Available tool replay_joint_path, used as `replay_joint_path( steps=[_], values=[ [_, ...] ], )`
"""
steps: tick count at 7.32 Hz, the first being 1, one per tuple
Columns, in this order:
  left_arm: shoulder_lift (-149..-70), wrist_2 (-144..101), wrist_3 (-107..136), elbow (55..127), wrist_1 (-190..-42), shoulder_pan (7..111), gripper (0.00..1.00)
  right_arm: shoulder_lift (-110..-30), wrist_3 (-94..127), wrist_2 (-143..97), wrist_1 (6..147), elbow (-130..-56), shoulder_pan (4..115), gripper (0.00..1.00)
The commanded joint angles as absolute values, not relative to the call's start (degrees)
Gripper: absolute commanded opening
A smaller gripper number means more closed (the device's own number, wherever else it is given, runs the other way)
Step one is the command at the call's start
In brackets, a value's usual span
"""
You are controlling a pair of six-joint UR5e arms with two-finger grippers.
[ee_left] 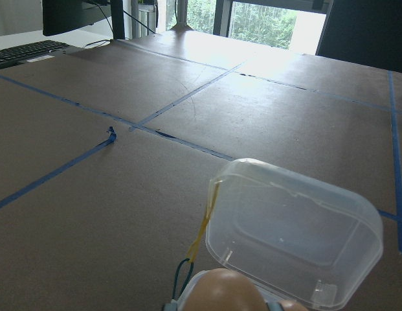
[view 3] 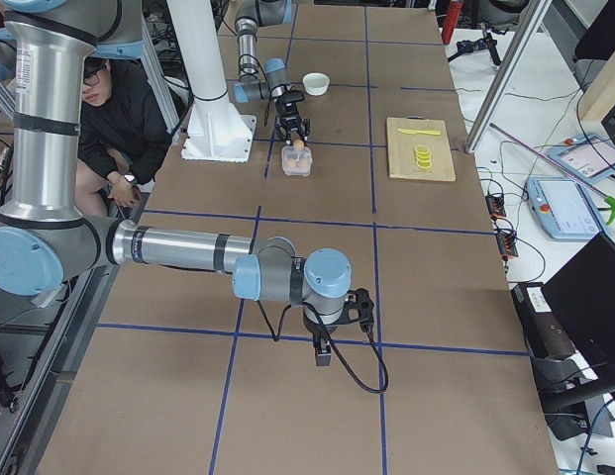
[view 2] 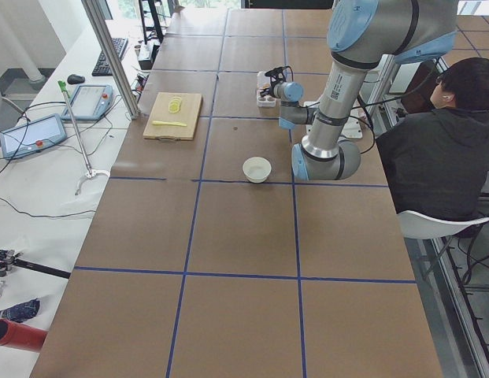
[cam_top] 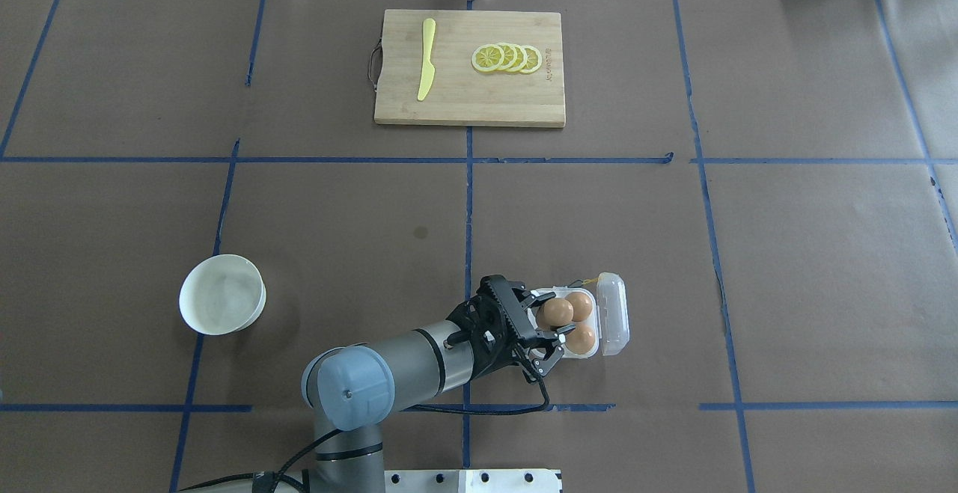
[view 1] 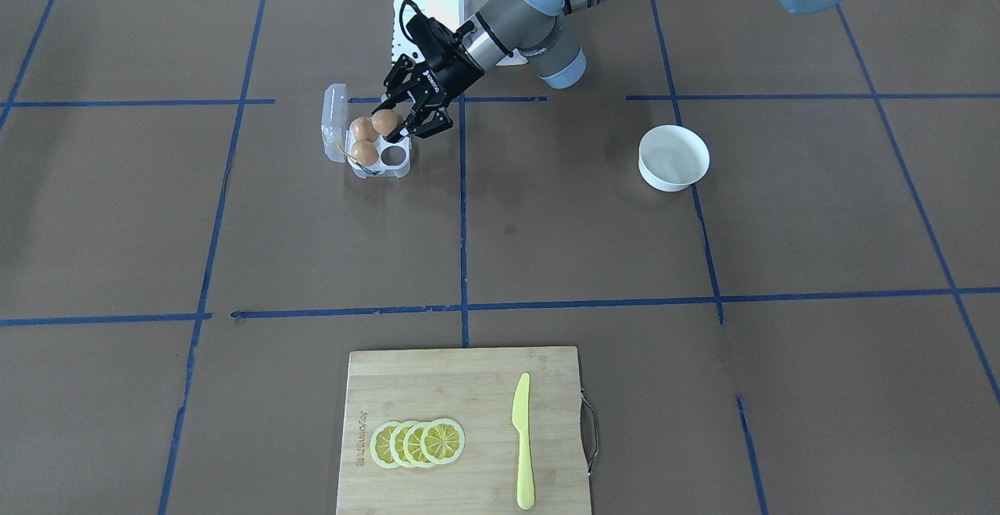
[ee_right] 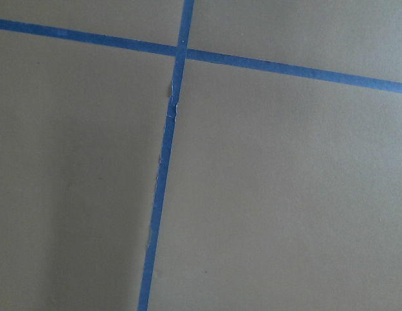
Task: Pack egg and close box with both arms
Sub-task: 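Lower the egg into the empty egg box slot and open the left gripper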
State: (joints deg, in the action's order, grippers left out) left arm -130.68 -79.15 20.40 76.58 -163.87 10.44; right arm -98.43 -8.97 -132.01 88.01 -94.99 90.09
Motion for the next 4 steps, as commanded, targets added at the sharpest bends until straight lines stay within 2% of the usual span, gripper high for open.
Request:
replay_joint_path(
  steps=[1,3,4],
  values=[
    [-130.87,-79.28,20.21,76.38,-164.09,10.37,0.38,-98.44,-8.96,-132.01,87.98,-94.92,90.09,1.00],
    [-130.87,-79.37,20.21,76.46,-164.09,10.37,0.60,-98.44,-9.05,-131.92,87.98,-94.83,90.09,1.00],
    [-130.87,-79.28,20.30,76.64,-164.18,10.28,1.00,-98.44,-9.05,-131.92,87.98,-94.83,90.09,1.00]
  ],
)
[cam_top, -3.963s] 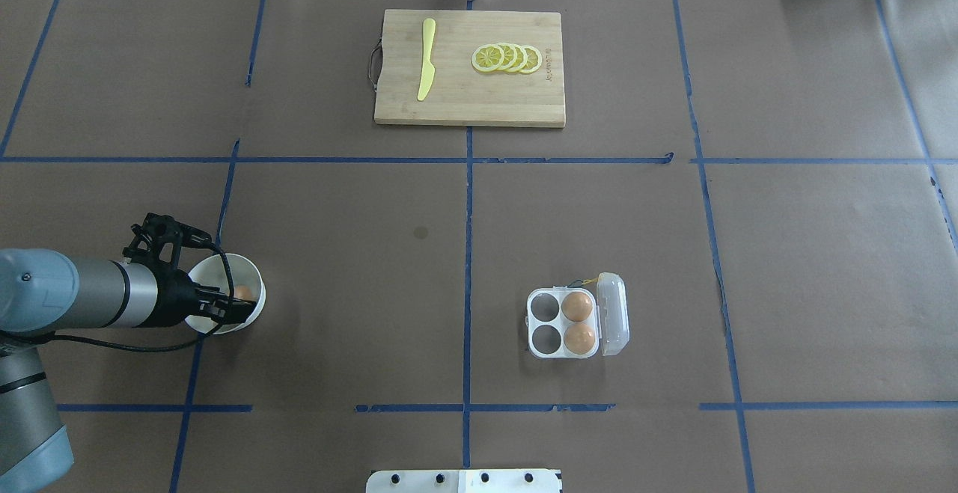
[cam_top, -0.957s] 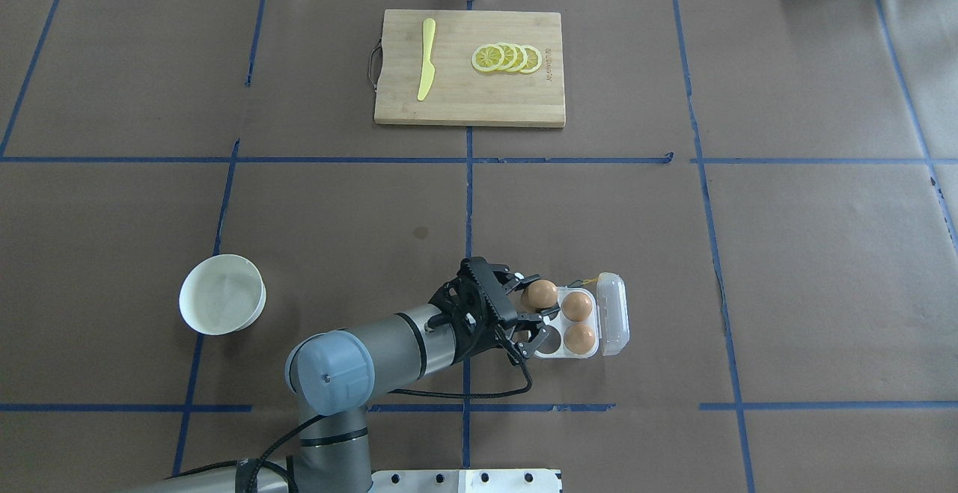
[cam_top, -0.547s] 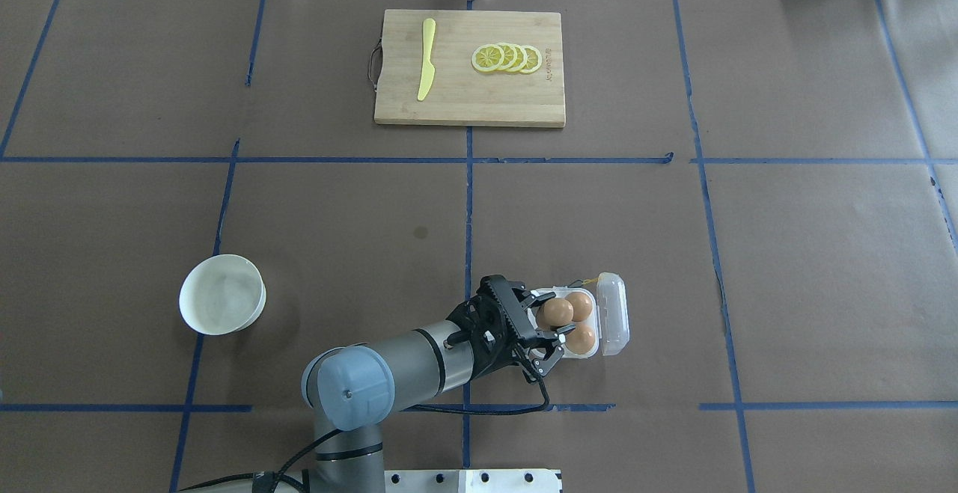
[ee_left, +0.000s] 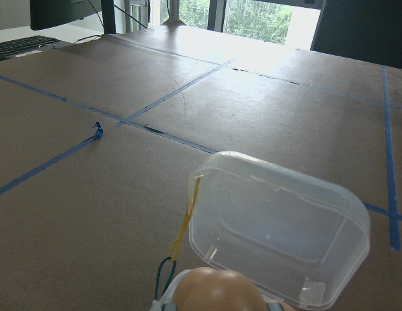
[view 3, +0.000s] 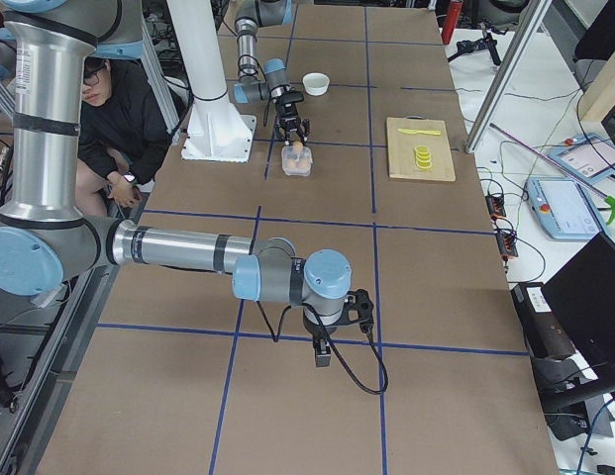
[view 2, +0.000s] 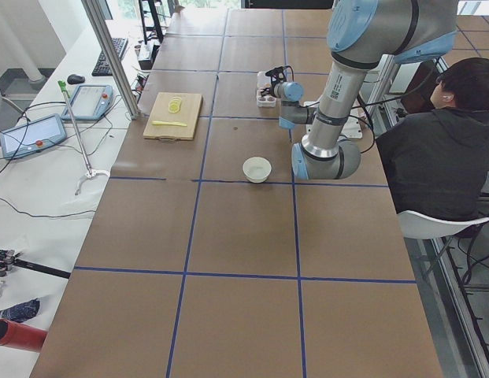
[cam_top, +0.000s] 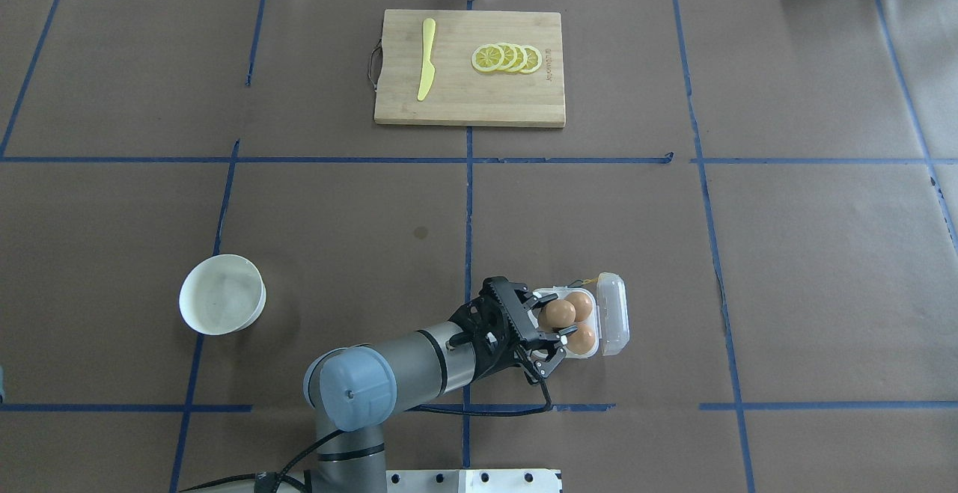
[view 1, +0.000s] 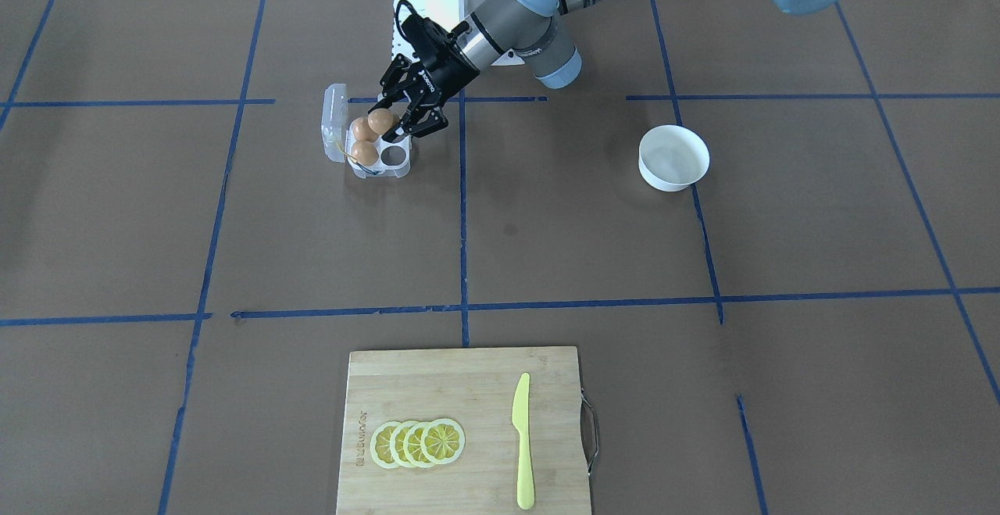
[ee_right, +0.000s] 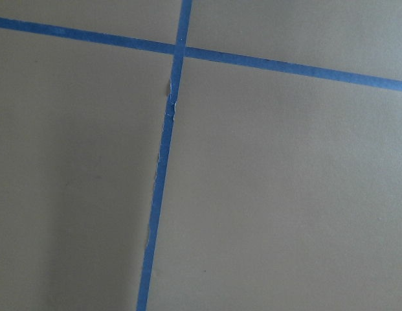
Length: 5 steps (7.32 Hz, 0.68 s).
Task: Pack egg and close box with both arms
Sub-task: 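Lower the egg into the empty egg box slot and open the left gripper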
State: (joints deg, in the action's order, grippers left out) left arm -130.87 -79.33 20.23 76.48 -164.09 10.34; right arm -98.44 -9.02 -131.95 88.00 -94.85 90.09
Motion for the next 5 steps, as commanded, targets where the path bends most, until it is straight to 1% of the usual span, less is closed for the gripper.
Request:
replay_joint_path(
  steps=[1,5],
  values=[
    [-130.87,-79.28,20.30,76.64,-164.70,10.28,1.00,-98.44,-9.05,-131.92,88.07,-94.83,90.09,1.00],
    [-130.96,-79.45,20.39,76.90,-164.62,11.59,1.00,-98.44,-9.05,-131.92,88.07,-94.92,90.09,1.00]
  ],
)
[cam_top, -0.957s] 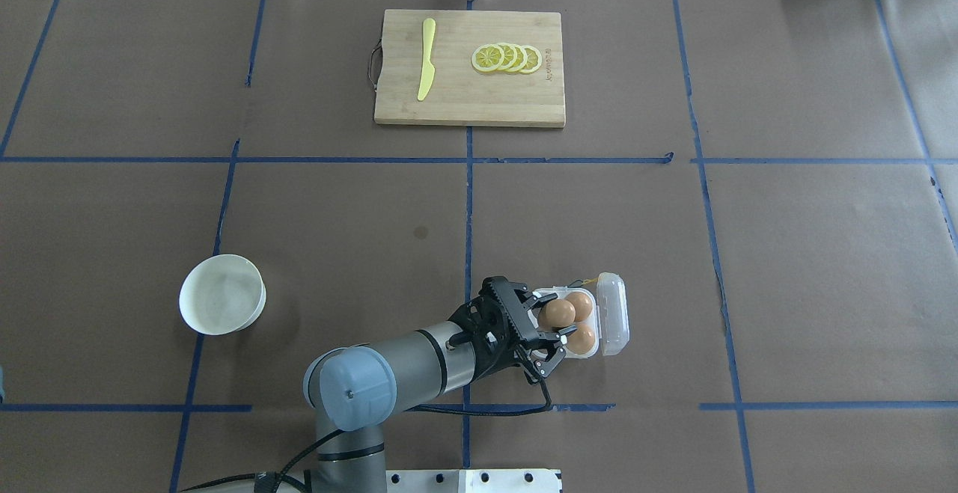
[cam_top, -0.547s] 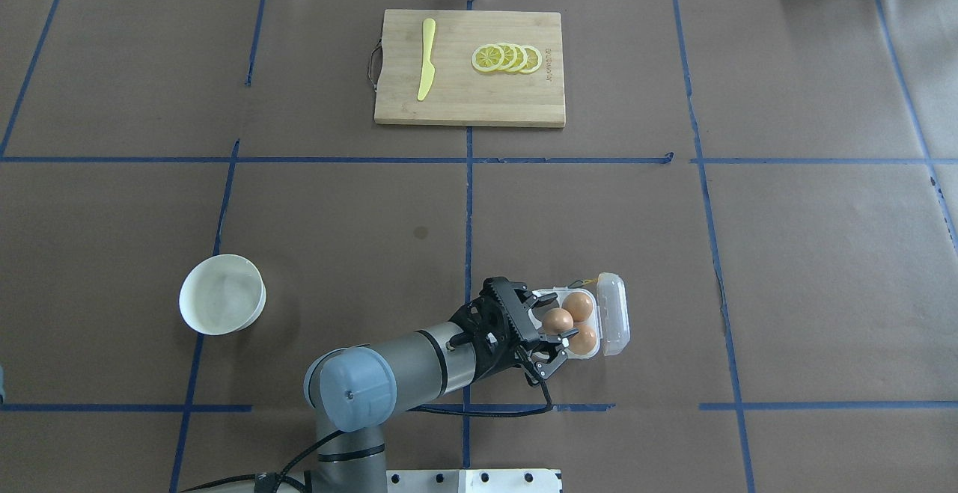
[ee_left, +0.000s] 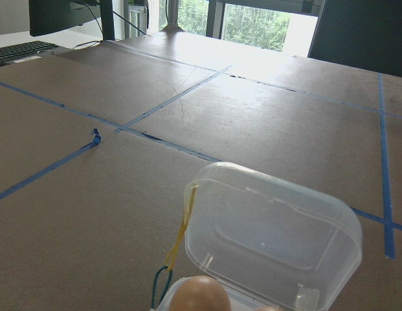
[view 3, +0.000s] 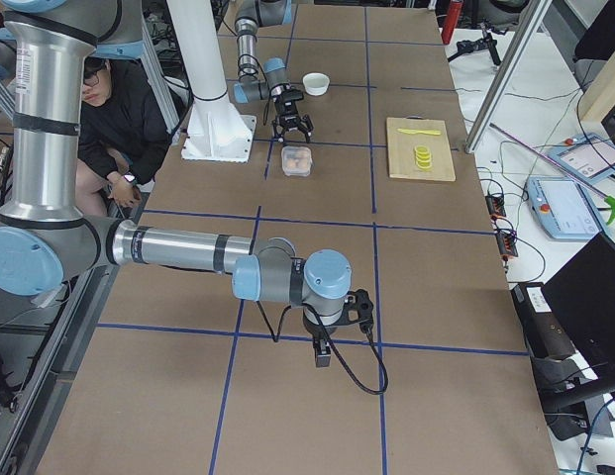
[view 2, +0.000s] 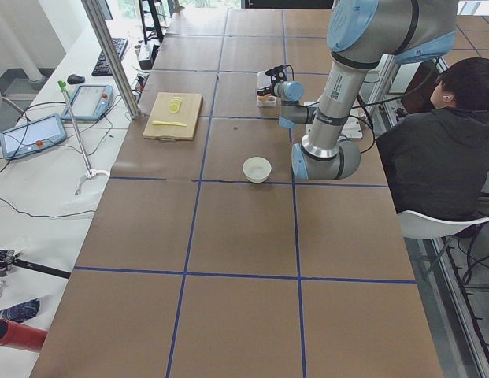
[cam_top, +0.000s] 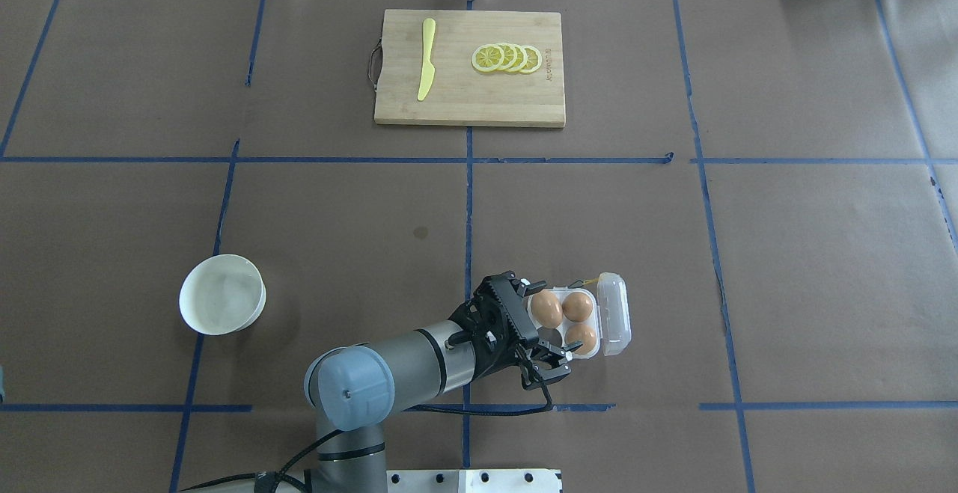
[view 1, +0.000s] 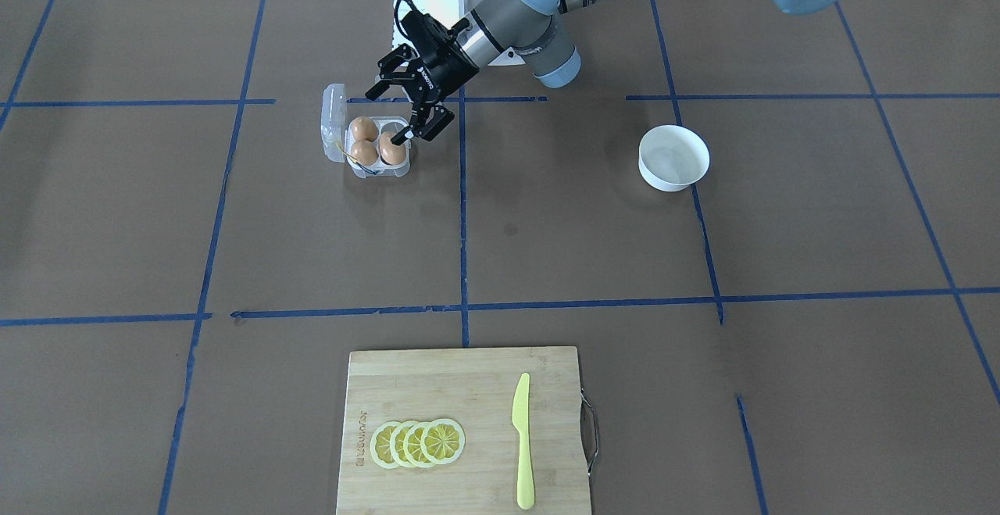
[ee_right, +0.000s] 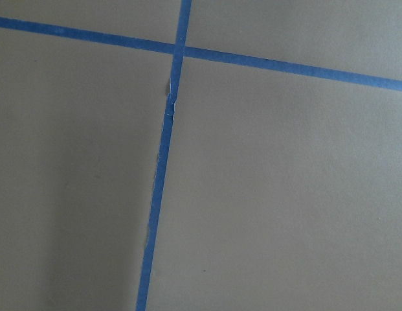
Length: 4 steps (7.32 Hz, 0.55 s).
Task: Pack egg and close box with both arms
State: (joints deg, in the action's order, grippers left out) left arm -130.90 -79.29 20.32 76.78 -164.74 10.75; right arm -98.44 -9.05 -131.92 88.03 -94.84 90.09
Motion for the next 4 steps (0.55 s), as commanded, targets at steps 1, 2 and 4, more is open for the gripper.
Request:
replay_joint_path(
  steps=[1,2,4],
  values=[
    [-130.78,-81.63,20.56,77.08,-164.18,13.78,1.00,-98.44,-8.97,-131.92,88.07,-94.83,90.09,1.00],
    [-130.00,-87.39,20.83,77.60,-161.92,17.54,1.00,-98.44,-8.96,-131.92,88.07,-94.92,90.09,1.00],
    [-127.89,-95.85,21.44,85.38,-146.95,24.05,1.00,-98.44,-8.96,-132.01,88.07,-94.92,90.09,1.00]
  ],
)
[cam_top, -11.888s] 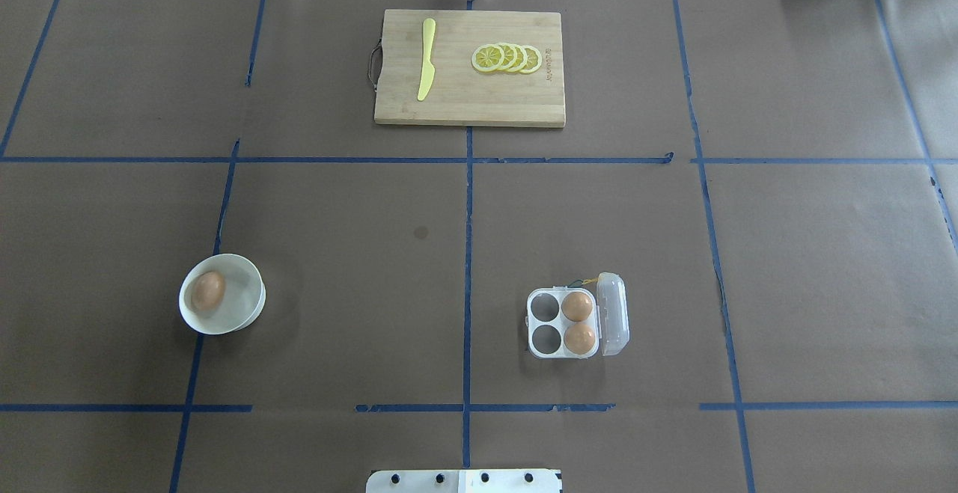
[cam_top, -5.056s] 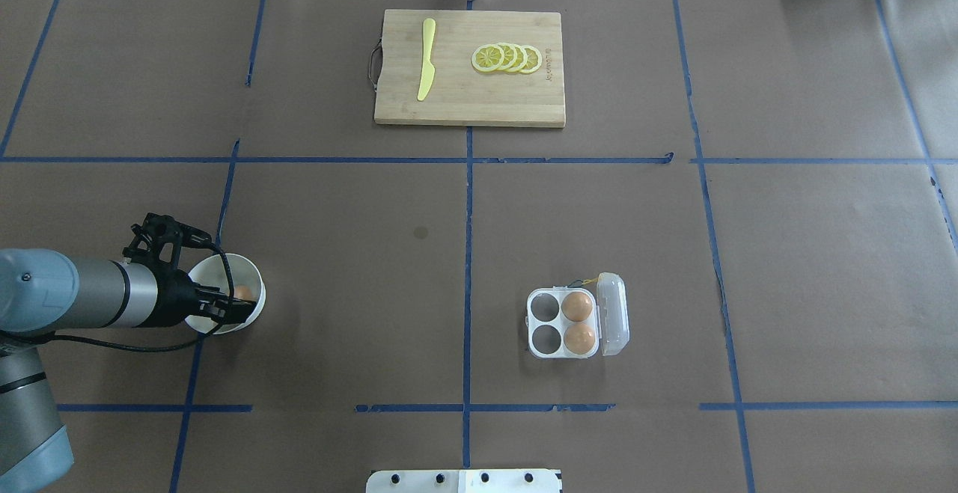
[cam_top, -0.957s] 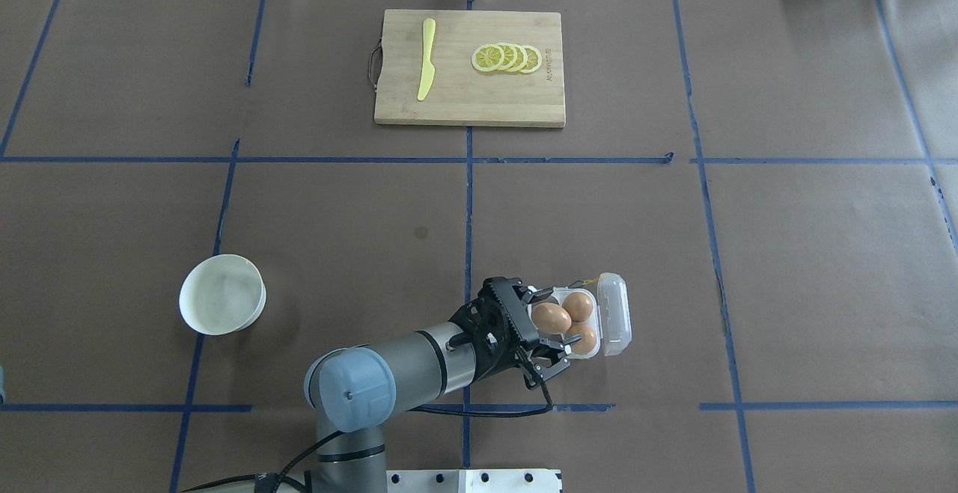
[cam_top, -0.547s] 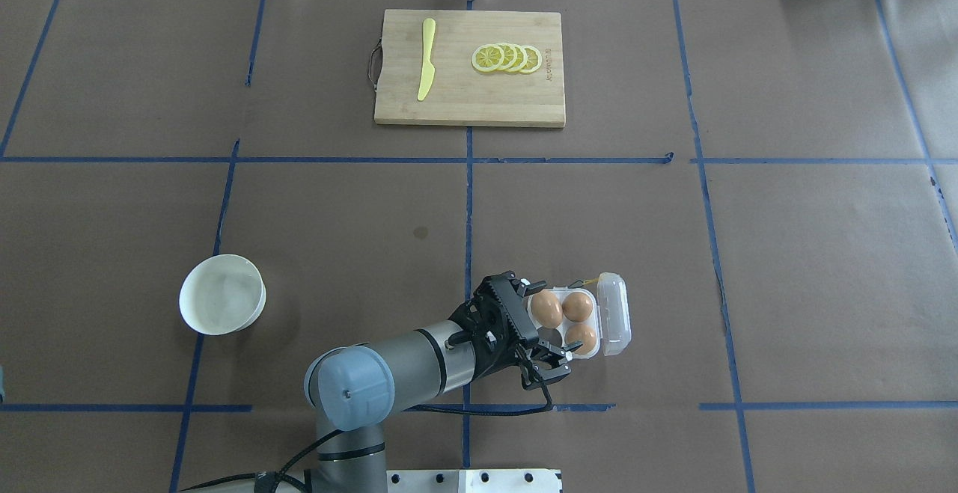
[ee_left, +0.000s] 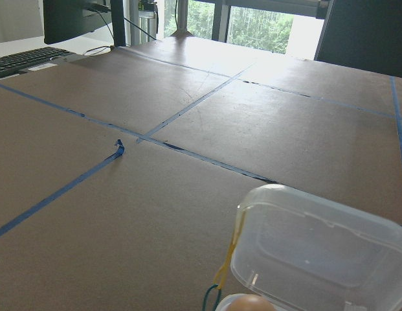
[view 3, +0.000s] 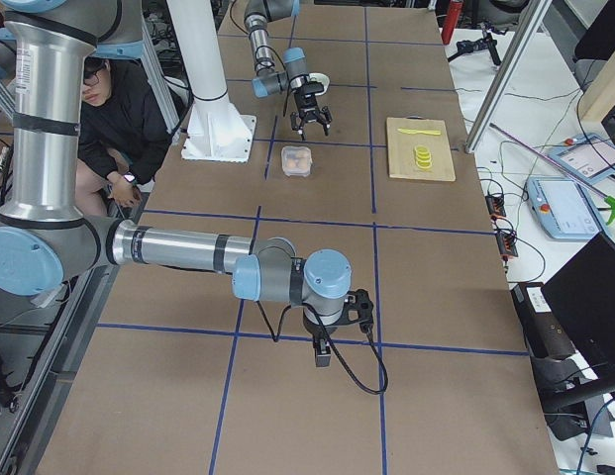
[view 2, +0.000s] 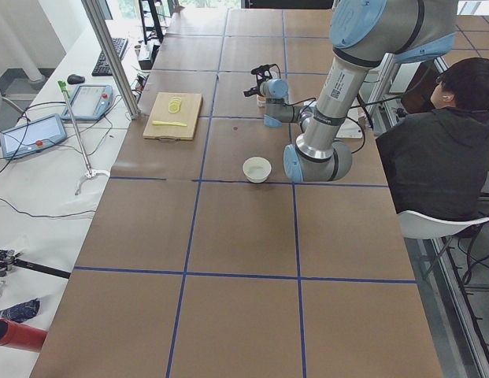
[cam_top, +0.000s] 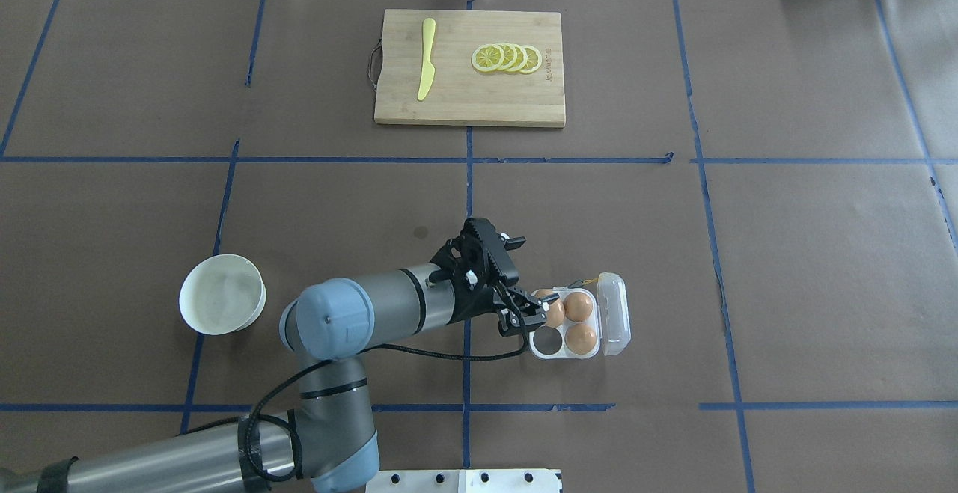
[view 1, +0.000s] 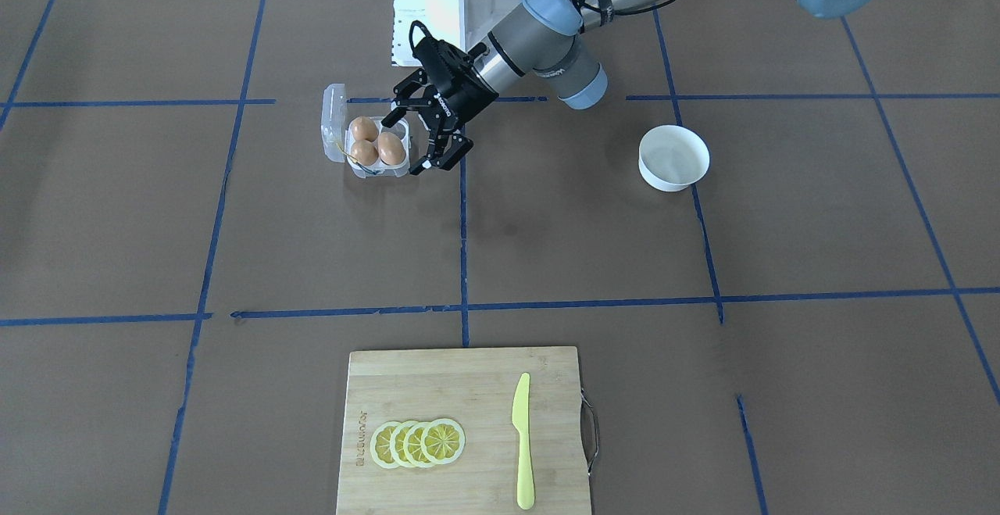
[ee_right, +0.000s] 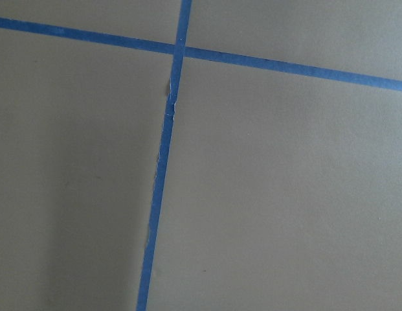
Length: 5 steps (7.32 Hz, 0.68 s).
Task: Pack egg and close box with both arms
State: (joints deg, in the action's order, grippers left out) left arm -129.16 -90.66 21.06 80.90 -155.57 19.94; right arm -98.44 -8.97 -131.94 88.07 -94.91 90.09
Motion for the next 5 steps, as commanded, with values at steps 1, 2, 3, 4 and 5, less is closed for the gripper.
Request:
replay_joint_path(
  steps=[1,2,3,4,5],
  values=[
    [-126.66,-100.41,22.14,90.13,-137.03,28.17,1.00,-98.44,-8.96,-132.10,87.98,-95.01,90.09,1.00],
    [-125.26,-105.07,22.58,95.05,-126.93,32.82,1.00,-98.52,-9.05,-132.10,87.98,-94.92,90.09,1.00],
    [-123.85,-109.55,22.59,99.97,-115.69,38.61,1.00,-98.44,-9.05,-132.10,87.98,-95.01,90.09,1.00],
    [-121.92,-112.12,21.89,104.28,-105.22,44.68,1.00,-98.44,-9.05,-131.93,87.98,-95.01,90.09,1.00],
    [-120.25,-112.24,21.54,106.68,-99.72,52.13,1.00,-98.18,-8.97,-131.92,87.89,-95.01,90.09,1.00]
  ],
)
